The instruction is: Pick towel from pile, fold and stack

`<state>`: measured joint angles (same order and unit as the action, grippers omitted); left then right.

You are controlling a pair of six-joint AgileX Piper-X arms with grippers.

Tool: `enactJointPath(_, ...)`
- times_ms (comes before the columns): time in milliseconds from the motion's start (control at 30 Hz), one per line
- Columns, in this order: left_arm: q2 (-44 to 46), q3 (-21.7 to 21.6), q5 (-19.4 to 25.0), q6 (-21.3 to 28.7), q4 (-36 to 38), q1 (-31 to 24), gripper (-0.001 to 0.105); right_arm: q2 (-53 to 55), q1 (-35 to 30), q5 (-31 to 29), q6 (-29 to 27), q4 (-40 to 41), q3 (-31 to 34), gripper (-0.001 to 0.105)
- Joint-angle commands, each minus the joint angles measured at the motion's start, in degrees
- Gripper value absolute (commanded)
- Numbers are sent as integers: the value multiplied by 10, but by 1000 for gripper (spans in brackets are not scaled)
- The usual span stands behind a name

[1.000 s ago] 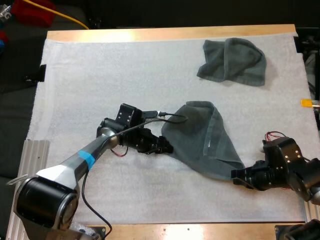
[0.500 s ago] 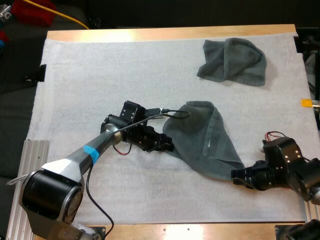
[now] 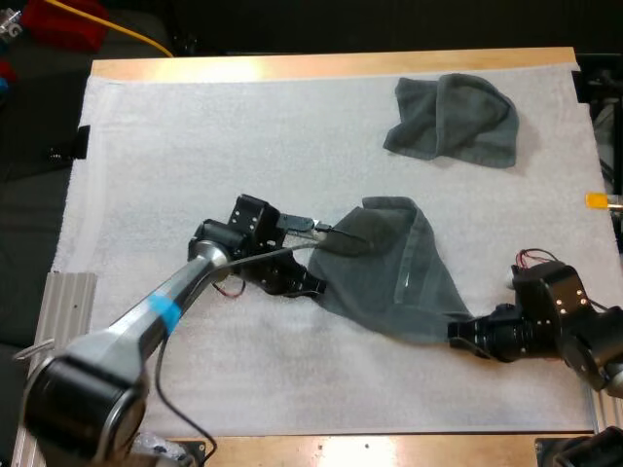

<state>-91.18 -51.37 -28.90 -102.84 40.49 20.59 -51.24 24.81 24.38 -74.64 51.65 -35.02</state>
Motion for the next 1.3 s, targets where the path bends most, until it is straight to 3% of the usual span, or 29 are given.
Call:
enactJointPath(0, 32, -13, 17, 20, 17, 3, 0, 3, 1, -21, -1, -10, -17, 0)
enactJointPath(100, 88, -43, 60, 53, 67, 4, 0, 3, 1, -79, -1, -9, -55, 0)
enactJointPath(267, 160, -100, 103, 87, 150, 6, 0, 3, 1, -93, -10, -7, -108, 0)
enactJointPath(567, 239, -189, 109, 89, 237, 32, 0, 3, 3, -80, -13, 11, -188, 0)
enactJointPath(833, 269, -213, 193, 46, 296, 121, 0, 3, 60, -69, -21, 75, -235, 0)
enactJointPath(1033, 299, -213, 272, 10, 330, 188, 0, 16, 135, -122, -22, 138, -270, 0)
enactJointPath(1267, 359, -228, 344, -23, 371, 230, 0, 53, 195, -191, 32, 169, -285, 0)
